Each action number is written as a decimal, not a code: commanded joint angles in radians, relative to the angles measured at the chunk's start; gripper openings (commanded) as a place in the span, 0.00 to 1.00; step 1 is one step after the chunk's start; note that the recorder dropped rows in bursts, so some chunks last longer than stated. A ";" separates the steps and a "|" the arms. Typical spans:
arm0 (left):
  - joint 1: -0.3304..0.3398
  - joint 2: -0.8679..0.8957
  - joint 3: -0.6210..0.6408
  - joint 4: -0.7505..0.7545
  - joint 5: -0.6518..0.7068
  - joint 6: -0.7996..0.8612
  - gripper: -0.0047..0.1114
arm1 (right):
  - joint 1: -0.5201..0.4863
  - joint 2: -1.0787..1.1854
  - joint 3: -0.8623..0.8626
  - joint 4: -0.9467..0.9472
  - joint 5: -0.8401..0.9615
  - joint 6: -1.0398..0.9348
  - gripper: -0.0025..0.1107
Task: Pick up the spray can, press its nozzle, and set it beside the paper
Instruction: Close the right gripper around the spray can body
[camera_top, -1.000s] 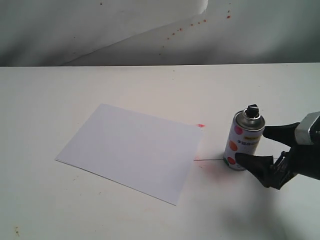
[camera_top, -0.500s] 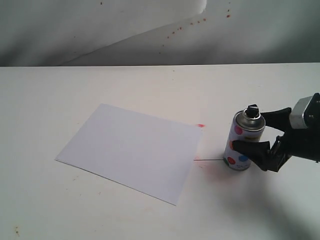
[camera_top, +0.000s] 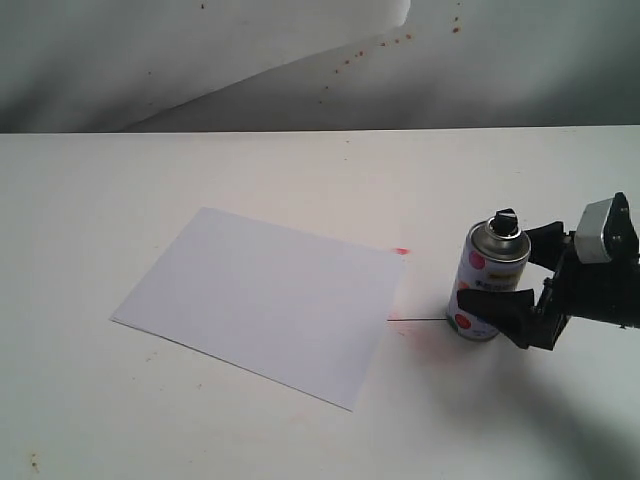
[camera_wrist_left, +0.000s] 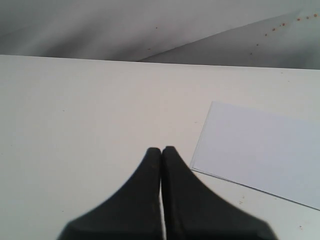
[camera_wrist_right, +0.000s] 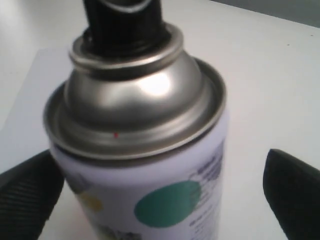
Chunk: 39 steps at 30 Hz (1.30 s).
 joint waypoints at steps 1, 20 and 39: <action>0.003 -0.004 0.005 -0.008 -0.005 0.001 0.04 | 0.009 0.012 -0.003 0.031 -0.020 -0.036 0.95; 0.003 -0.004 0.005 -0.008 -0.005 0.001 0.04 | 0.082 0.063 -0.026 0.051 -0.030 -0.065 0.95; 0.003 -0.004 0.005 -0.008 -0.005 0.001 0.04 | 0.086 0.069 -0.038 0.008 -0.034 0.049 0.95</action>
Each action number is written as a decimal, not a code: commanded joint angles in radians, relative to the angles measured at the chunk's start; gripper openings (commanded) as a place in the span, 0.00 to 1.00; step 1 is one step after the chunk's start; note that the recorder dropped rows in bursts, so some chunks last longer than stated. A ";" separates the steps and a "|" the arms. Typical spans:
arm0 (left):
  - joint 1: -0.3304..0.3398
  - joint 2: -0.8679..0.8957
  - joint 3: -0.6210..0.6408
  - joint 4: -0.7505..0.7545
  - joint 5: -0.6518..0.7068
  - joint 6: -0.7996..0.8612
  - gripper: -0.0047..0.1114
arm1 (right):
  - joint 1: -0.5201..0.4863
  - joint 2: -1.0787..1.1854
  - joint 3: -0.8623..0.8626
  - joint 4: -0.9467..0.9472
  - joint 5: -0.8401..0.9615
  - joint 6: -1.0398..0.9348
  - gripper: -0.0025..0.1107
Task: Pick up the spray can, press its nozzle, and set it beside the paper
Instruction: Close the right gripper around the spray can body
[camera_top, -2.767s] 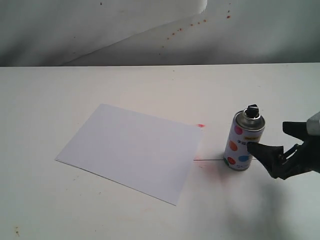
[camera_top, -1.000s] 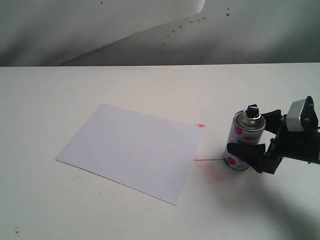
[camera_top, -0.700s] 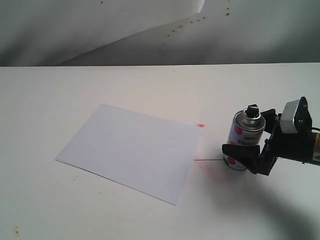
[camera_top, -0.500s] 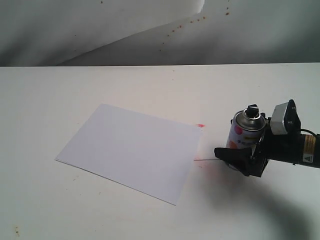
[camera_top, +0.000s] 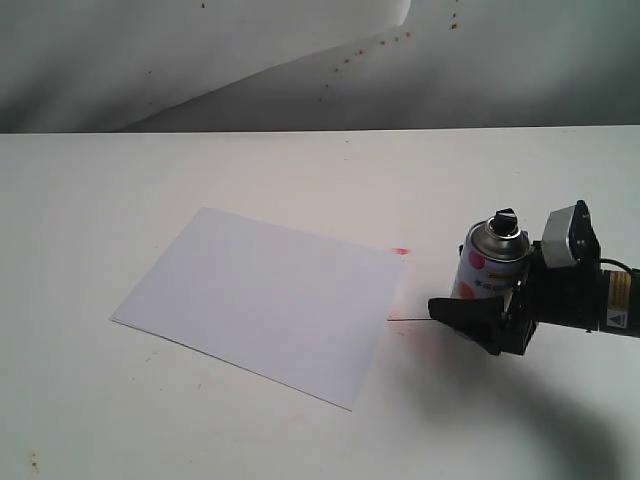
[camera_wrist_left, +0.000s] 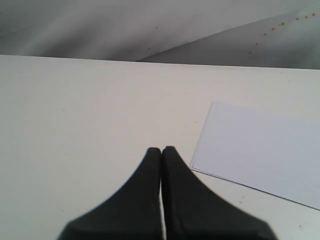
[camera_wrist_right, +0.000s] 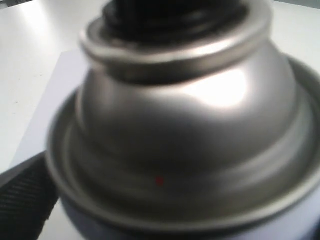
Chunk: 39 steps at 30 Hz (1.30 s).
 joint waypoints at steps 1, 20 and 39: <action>0.003 -0.004 0.005 -0.008 -0.005 0.001 0.04 | -0.002 0.001 -0.003 -0.011 -0.013 0.018 0.95; 0.003 -0.004 0.005 -0.008 -0.005 0.001 0.04 | -0.002 0.001 -0.003 -0.063 0.001 0.046 0.95; 0.003 -0.004 0.005 -0.008 -0.005 0.001 0.04 | -0.002 0.001 -0.003 0.007 0.107 0.081 0.93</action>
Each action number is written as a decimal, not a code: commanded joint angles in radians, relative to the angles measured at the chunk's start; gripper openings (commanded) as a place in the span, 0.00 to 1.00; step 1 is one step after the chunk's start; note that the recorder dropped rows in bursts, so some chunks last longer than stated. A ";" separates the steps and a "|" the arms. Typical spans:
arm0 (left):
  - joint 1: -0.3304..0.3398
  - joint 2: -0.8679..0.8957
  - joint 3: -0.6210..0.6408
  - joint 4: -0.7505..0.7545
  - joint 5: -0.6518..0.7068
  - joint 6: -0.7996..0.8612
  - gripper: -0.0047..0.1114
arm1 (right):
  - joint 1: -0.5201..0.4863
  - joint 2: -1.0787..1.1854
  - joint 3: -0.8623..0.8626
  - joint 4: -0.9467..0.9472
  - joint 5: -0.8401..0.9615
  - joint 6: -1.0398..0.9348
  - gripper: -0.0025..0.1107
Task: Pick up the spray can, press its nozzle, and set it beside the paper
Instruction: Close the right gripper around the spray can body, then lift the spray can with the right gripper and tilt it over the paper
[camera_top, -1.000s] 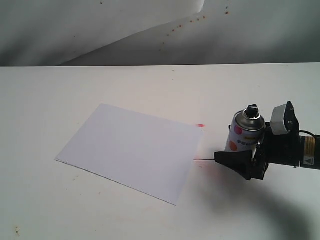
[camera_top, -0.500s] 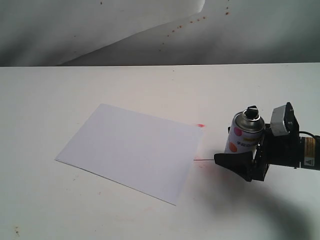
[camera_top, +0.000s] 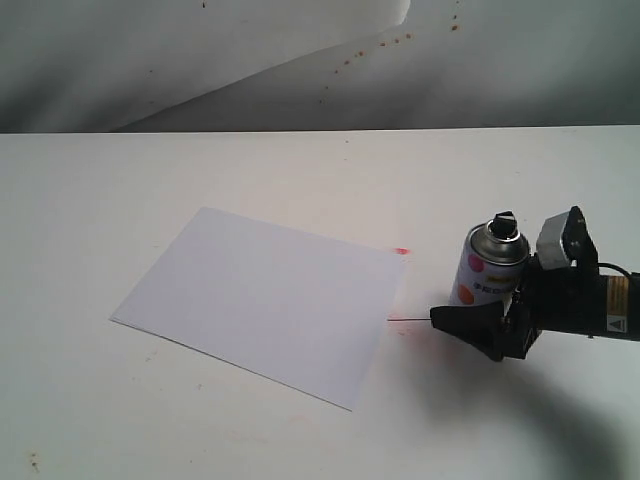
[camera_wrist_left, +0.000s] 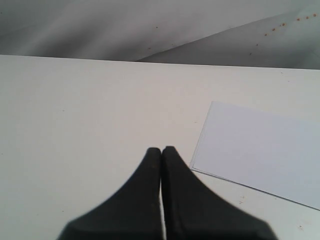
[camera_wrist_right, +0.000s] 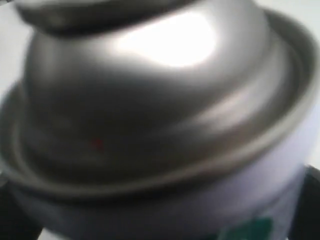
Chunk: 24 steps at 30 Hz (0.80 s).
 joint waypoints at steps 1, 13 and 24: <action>0.003 -0.004 0.005 -0.008 -0.005 0.001 0.04 | -0.002 0.001 -0.003 0.038 0.044 0.001 0.92; 0.003 -0.004 0.005 -0.008 -0.005 0.001 0.04 | -0.002 0.001 -0.003 0.034 -0.042 0.001 0.25; 0.003 -0.004 0.005 -0.008 -0.005 0.001 0.04 | -0.002 -0.019 -0.003 0.074 0.009 0.054 0.02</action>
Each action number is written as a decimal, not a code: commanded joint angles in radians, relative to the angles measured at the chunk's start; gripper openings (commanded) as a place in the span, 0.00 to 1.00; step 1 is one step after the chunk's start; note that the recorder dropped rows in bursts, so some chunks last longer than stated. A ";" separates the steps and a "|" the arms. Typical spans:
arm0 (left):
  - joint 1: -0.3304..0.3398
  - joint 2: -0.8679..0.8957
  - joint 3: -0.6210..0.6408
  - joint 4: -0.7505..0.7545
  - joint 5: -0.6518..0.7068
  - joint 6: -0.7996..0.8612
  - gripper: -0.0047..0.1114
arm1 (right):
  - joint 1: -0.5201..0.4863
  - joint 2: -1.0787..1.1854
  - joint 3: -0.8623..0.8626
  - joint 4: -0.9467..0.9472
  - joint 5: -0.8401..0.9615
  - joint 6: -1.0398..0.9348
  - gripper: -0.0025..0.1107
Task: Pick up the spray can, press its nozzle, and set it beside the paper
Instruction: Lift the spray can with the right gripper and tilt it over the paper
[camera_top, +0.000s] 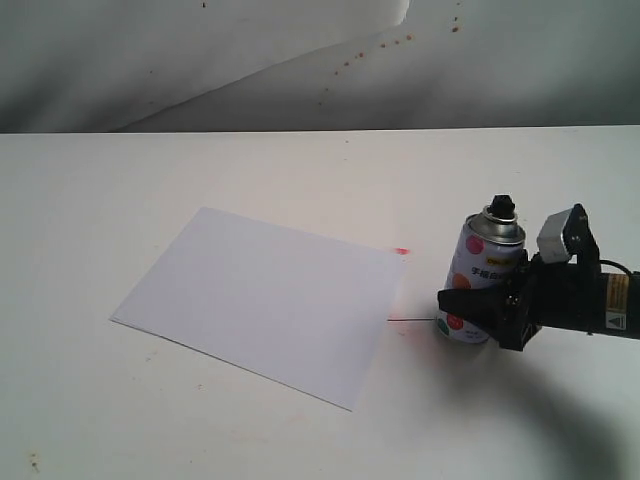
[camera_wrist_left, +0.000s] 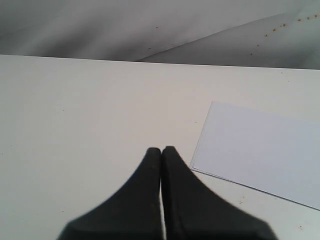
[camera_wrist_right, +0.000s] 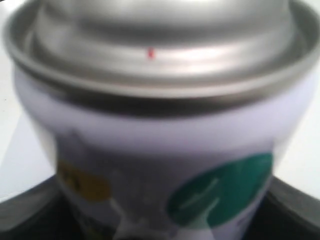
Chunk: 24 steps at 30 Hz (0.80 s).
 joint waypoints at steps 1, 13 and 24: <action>0.003 -0.004 0.005 -0.008 -0.005 0.001 0.04 | 0.002 -0.040 -0.001 0.042 0.044 0.037 0.02; 0.003 -0.004 0.005 -0.008 -0.005 0.001 0.04 | 0.128 -0.429 -0.023 0.086 0.559 0.170 0.02; 0.003 -0.004 0.005 -0.008 -0.005 0.001 0.04 | 0.477 -0.453 -0.141 -0.270 1.049 0.429 0.02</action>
